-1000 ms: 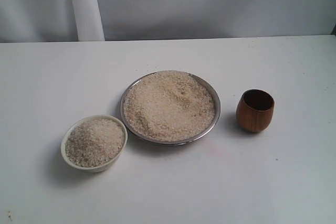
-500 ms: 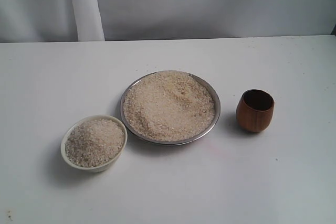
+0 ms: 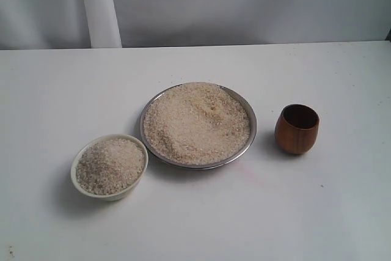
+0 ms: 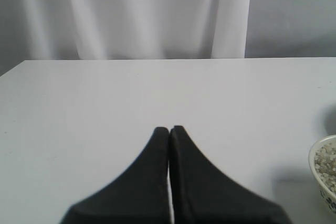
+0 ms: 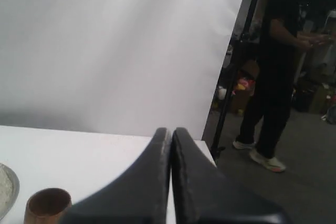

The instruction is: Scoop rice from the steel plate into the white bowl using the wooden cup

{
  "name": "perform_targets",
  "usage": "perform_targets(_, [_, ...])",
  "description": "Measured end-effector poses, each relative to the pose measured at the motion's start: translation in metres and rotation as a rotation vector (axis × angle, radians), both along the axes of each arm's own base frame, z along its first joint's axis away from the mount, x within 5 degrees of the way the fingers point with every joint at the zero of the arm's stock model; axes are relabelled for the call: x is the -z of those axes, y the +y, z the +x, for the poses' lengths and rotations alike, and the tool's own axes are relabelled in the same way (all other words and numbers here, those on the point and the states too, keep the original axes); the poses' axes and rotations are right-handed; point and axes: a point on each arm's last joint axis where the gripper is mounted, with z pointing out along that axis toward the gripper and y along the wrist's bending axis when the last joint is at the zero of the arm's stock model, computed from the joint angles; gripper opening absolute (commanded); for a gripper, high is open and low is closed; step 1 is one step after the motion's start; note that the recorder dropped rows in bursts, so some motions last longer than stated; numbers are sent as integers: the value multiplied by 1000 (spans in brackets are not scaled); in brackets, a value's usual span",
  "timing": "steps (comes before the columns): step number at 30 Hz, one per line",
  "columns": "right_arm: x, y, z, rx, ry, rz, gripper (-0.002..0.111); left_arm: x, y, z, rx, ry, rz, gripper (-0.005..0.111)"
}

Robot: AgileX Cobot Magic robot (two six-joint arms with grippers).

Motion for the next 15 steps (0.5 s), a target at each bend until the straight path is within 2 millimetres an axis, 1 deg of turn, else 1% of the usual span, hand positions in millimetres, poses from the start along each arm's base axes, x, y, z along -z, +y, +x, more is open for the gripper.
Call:
perform_targets(5, [62, 2, 26, -25, 33, 44, 0, 0, 0, 0, 0, 0, 0, 0])
perform_targets(6, [72, 2, 30, -30, 33, 49, 0, 0, 0, 0, 0, 0, 0, 0])
perform_targets(9, [92, 2, 36, -36, 49, 61, 0, 0, 0, 0, 0, 0, 0, 0])
perform_targets(15, [122, 2, 42, -35, 119, 93, 0, 0, 0, 0, 0, 0, 0, 0])
